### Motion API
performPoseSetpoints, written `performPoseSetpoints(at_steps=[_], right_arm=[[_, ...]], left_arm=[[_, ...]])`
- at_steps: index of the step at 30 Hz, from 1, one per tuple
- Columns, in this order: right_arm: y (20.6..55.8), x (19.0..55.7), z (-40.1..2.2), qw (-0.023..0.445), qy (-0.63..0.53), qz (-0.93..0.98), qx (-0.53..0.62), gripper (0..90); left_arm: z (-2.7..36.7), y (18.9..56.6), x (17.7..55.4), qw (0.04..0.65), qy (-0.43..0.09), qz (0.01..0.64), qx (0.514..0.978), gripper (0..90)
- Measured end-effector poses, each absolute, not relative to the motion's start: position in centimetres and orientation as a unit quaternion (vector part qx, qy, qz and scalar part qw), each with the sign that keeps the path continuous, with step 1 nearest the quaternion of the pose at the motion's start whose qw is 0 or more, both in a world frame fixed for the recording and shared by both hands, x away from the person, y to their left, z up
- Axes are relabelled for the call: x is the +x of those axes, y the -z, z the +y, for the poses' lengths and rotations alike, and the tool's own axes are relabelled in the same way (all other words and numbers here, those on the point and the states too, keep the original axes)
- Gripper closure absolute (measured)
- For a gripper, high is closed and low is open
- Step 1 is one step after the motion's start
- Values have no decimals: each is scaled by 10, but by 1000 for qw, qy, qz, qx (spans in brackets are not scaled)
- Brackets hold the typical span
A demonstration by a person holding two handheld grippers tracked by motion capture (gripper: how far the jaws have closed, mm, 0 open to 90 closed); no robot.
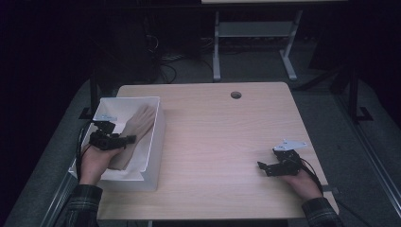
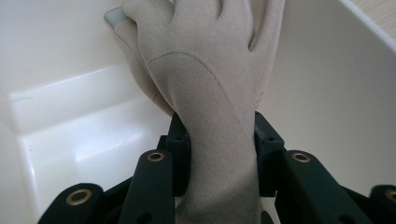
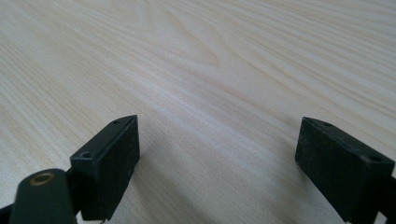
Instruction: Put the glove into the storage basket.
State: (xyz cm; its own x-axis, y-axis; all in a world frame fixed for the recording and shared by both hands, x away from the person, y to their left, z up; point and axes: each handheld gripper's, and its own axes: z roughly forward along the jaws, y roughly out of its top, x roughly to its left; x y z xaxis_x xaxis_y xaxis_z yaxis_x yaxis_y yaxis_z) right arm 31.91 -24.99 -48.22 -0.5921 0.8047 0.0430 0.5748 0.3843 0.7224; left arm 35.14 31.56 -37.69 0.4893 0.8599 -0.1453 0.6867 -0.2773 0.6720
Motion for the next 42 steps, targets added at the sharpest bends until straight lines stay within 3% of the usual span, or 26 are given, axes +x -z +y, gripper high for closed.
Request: performPoseSetpoints(at_steps=[24,27,34,42], right_arm=[[482,319,-250,160,-359,817,422,134],[482,319,-250,160,-359,817,423,134],[482,319,-250,160,-359,817,423,135],[482,319,-250,160,-359,816,423,135]], left_arm=[[302,424,362,286,-111,486,818,630],[301,426,363,278,-103,490,820,552],[301,428,365,270,-109,498,817,270],[310,417,363,302,-122,499,804,158]])
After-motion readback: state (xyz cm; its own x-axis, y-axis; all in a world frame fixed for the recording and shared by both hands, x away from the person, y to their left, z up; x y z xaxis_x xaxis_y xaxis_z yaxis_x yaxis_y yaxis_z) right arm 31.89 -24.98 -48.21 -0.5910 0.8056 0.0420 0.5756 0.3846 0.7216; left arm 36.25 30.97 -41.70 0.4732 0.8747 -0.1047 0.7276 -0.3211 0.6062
